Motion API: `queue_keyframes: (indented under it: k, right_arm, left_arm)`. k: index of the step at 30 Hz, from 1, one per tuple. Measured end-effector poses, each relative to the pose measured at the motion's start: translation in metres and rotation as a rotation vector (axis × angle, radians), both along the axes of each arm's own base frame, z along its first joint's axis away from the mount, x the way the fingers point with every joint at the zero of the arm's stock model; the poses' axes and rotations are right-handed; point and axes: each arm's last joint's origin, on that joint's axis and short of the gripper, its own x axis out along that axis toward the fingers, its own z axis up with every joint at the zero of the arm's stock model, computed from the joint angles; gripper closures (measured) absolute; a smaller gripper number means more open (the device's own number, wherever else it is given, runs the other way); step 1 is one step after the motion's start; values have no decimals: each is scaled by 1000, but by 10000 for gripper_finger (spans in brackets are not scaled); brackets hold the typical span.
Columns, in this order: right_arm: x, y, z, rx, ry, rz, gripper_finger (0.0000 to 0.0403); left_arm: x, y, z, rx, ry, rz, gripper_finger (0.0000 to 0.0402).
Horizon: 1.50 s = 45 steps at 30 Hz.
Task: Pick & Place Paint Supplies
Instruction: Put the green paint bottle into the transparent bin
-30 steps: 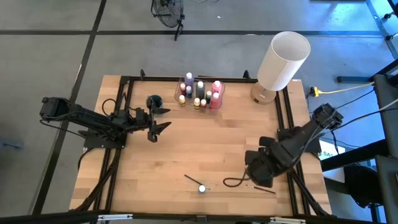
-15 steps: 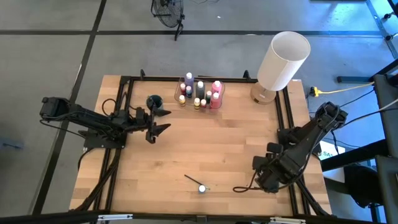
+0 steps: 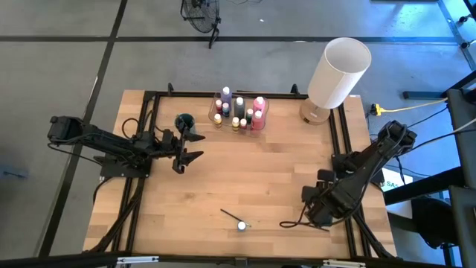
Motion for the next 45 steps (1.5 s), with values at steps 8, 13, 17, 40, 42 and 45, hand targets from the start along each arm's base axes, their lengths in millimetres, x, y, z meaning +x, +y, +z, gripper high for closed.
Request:
queue_keyframes:
  k: [8, 13, 17, 40, 42, 45]
  right_arm:
    - [2, -1, -14, 26, -20, 18, 227]
    - [3, -4, -23, 35, -21, 18, 227]
    - [7, -5, -28, 64, -37, 43, 227]
    - [18, -10, -9, 63, -33, 34, 290]
    - [23, -10, 5, 50, -56, 48, 290]
    - [34, -11, 32, 54, -124, 67, 290]
  left_arm:
    - [0, 0, 0, 0, 0, 1, 126]
    - [0, 0, 0, 0, 0, 1, 126]
    - [0, 0, 0, 0, 0, 1, 127]
    - [1, 0, -5, -14, 54, -5, 126]
    - [2, 0, -8, -26, 80, -9, 126]
    - [3, 0, -12, -31, 124, -10, 125]
